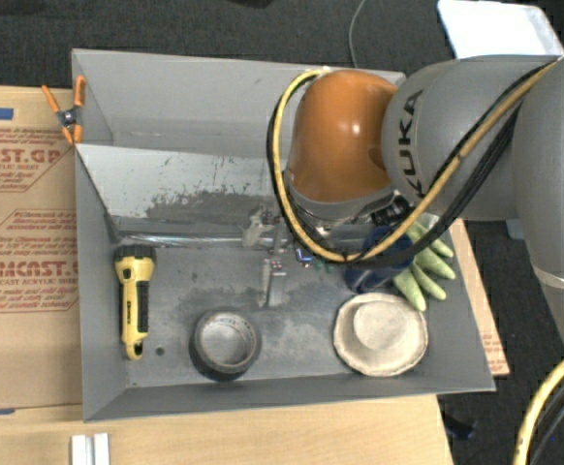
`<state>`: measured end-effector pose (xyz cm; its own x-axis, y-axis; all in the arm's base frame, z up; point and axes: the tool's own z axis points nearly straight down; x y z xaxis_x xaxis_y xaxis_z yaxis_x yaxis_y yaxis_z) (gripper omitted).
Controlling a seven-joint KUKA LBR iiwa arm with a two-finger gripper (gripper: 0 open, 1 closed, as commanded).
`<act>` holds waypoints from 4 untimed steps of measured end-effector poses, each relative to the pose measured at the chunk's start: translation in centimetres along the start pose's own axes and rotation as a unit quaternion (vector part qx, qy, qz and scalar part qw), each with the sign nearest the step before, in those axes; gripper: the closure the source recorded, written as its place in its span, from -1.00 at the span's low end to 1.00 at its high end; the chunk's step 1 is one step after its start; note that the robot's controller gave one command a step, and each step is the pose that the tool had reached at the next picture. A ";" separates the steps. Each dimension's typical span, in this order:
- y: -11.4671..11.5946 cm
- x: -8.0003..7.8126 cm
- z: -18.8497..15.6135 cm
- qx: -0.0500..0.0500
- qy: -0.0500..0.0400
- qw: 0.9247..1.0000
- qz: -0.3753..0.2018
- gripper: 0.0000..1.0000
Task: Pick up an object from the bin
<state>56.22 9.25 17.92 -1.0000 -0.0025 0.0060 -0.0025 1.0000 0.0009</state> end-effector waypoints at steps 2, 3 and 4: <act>3.8 1.3 5.9 0.000 -0.005 0.997 -0.075 -1.00; 7.8 3.9 5.6 0.000 -0.008 0.985 -0.170 -1.00; 8.1 4.6 7.3 0.001 -0.005 0.944 -0.330 -1.00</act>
Offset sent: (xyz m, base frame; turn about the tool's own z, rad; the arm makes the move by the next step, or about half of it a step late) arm -0.0256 0.0677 -0.1092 -0.2683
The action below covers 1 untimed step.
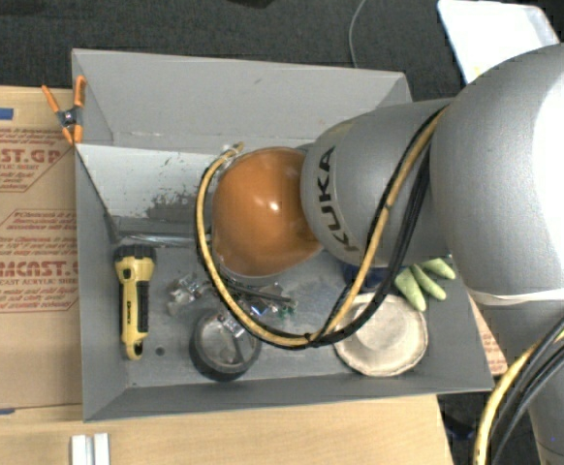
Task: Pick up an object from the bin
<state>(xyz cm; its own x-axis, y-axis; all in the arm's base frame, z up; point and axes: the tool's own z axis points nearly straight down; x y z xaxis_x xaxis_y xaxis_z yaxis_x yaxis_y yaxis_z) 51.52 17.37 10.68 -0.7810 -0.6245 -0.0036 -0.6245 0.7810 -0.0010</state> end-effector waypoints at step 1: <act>0.7 1.2 3.6 0.003 -0.008 0.997 -0.074 -1.00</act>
Offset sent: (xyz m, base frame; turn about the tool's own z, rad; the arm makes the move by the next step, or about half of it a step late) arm -0.0303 0.0161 -0.0368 -0.5622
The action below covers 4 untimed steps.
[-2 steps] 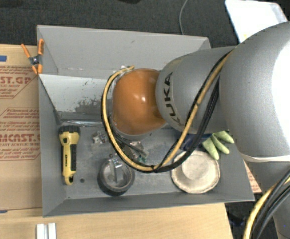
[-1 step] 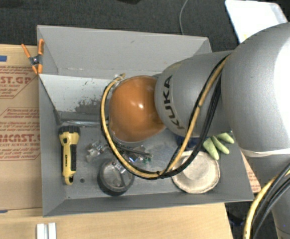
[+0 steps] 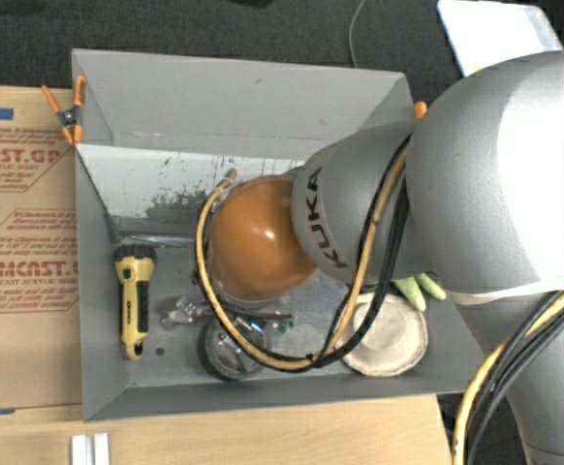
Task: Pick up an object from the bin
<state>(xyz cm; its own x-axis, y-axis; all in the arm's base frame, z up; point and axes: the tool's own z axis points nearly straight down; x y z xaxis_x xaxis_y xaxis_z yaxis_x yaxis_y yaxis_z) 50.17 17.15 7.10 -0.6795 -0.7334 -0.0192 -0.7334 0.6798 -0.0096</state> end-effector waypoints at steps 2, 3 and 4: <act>2.2 -0.6 -0.3 0.001 -0.002 0.979 -0.204 1.00; 2.3 -0.6 -1.4 0.000 -0.002 0.979 -0.204 1.00; 2.3 -0.7 -2.3 0.001 -0.003 0.979 -0.204 1.00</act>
Offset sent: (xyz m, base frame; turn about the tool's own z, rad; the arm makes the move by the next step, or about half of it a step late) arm 0.0000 0.0000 0.0000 0.0000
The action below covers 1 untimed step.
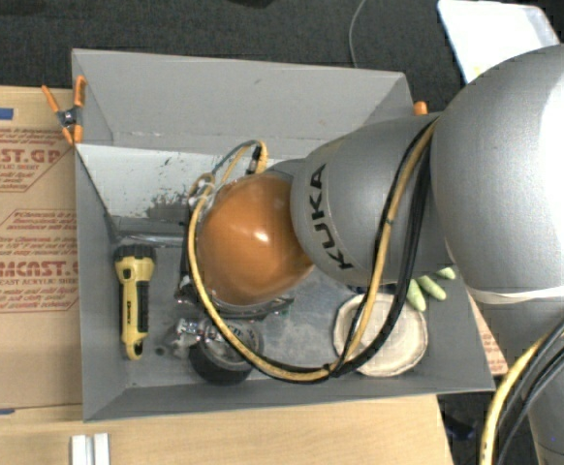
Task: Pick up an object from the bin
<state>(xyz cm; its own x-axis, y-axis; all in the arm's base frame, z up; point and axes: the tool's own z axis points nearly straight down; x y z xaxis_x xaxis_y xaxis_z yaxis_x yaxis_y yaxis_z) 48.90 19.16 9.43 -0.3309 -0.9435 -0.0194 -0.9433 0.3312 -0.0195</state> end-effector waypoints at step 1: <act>0.0 0.0 -0.7 -0.001 0.000 1.000 0.000 1.00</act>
Offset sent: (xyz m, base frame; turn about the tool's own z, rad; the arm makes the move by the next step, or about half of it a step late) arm -0.0002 0.0001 0.0367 -0.0001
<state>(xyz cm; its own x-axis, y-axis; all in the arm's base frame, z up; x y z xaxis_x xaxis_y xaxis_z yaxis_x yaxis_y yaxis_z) 48.88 19.16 10.11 -0.3310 -0.9434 -0.0188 -0.9433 0.3313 -0.0185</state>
